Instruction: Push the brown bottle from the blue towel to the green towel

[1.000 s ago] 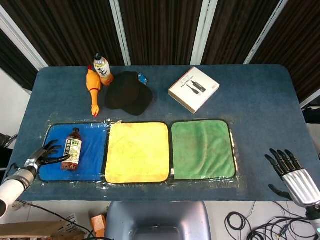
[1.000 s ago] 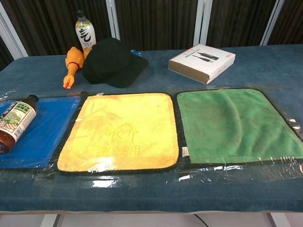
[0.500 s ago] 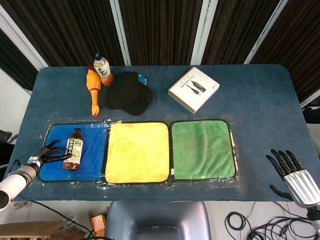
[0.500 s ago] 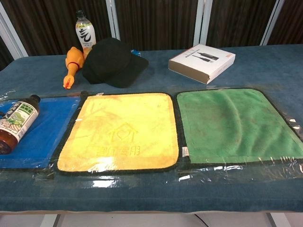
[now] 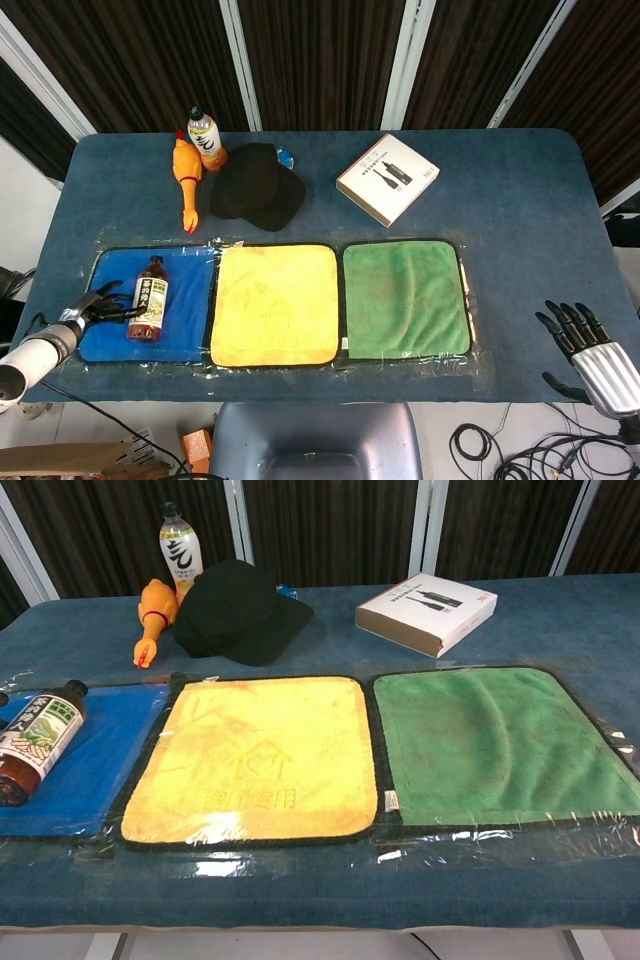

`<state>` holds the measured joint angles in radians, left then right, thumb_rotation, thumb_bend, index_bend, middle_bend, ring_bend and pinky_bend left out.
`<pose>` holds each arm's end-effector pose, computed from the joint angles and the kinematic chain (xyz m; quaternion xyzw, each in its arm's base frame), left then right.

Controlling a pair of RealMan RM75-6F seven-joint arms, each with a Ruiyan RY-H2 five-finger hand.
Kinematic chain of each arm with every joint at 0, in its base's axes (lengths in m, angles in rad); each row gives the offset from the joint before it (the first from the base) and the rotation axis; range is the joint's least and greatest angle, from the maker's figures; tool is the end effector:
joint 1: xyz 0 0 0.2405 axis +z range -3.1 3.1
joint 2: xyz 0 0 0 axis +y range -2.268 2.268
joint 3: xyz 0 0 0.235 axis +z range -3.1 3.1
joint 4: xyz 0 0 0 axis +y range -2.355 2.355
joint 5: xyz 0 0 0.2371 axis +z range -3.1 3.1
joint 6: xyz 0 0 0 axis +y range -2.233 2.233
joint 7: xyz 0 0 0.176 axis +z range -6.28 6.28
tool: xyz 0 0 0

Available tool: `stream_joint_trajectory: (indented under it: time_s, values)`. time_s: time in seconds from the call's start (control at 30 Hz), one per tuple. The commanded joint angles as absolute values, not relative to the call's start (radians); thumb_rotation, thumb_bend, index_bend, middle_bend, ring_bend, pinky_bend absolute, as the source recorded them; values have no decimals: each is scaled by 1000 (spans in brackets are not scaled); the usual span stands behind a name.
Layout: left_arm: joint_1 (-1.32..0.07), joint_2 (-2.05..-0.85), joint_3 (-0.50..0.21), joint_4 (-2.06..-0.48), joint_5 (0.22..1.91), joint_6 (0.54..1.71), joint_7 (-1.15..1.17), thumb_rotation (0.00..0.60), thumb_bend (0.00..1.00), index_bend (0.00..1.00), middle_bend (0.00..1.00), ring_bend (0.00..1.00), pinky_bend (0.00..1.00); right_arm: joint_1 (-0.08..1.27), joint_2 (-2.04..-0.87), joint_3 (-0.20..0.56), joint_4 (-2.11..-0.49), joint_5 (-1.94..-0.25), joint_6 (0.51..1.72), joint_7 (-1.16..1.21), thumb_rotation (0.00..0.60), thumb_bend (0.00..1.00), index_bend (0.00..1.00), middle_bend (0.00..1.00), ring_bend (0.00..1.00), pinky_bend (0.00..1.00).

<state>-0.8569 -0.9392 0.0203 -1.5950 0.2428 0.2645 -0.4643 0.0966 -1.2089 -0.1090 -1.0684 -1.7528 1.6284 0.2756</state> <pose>-0.2982 0.3485 0.0704 -0.2907 -0.8601 -0.2324 0.3488 -0.3619 -0.1842 0.1358 0.7152 -0.2972 0.3658 0.5161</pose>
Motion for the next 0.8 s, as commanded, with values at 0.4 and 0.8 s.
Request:
stream_joint_trajectory:
  time_s: [0.4,0.8]
  values:
    - [-893,-969,5,-1590,245,196,-541,600,149,0,197,136,361,94,-1213,-103,-1070,-1748,1615,266,600,139,0,6,0,0]
    - [-910,-968,-4,-1637,277,177,-589,600,149,0,197,137,366,95,-1214,-101,-1070,-1750,1609,261,600,139,0,6,0,0]
